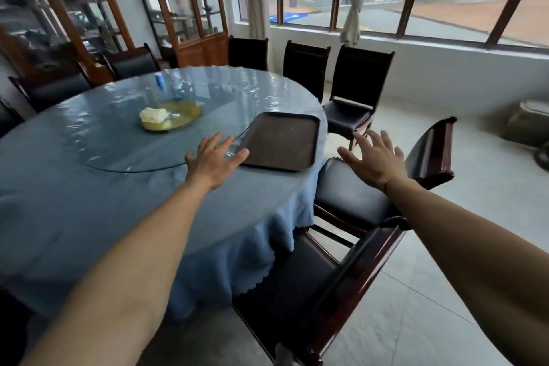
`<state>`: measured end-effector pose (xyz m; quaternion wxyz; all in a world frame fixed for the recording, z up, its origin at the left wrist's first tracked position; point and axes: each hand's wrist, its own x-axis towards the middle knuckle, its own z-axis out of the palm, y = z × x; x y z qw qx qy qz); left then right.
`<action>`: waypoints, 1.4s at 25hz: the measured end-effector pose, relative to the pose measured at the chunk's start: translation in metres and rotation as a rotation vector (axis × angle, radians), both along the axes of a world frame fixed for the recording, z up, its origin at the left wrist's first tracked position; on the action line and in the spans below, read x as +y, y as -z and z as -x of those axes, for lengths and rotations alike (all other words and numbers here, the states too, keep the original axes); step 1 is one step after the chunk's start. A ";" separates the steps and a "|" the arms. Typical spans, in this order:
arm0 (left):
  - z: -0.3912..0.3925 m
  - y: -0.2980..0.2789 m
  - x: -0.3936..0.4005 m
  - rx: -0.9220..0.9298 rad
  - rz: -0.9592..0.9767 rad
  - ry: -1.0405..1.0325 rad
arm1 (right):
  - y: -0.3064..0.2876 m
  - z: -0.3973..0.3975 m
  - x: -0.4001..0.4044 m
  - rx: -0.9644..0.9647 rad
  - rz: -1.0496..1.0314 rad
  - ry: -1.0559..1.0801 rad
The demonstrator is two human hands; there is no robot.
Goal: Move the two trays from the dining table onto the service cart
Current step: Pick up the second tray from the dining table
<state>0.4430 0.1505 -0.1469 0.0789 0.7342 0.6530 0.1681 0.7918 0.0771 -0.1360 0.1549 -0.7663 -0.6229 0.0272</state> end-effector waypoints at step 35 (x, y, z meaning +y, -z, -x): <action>-0.056 0.205 0.412 -0.129 0.399 -0.233 | 0.216 -0.057 0.446 0.373 0.277 0.016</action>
